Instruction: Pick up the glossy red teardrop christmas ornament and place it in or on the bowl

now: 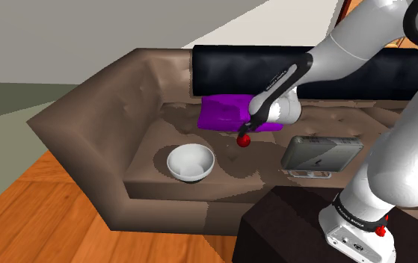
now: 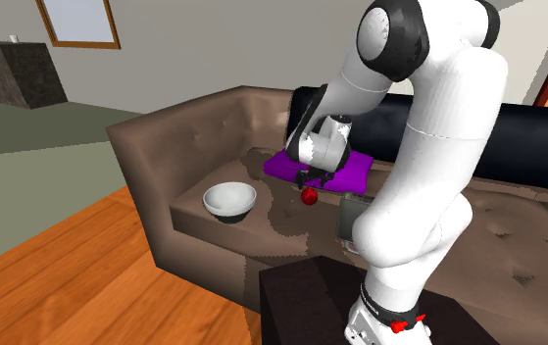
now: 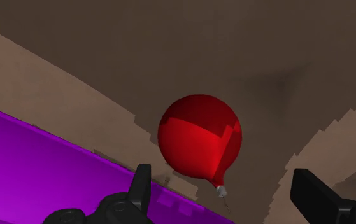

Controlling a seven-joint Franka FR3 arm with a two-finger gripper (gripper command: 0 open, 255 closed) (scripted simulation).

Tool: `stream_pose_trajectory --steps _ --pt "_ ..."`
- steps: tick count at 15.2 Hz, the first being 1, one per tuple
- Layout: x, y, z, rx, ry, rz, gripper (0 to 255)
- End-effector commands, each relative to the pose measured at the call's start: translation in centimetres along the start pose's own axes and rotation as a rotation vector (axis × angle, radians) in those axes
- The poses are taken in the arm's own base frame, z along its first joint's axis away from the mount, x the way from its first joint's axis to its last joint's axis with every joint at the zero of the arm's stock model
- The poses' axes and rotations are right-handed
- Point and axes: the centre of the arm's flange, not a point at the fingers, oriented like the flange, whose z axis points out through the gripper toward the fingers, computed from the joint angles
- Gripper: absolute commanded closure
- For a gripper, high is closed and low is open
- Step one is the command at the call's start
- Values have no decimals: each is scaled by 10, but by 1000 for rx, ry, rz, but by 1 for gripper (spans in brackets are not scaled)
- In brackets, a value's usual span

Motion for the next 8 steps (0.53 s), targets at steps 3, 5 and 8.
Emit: stream_pose_trajectory --steps 3,5,8 --pt "0 5 25 -6 7 9 0" --pt "0 5 36 -6 7 9 0" --pt "0 5 44 -6 7 9 0"
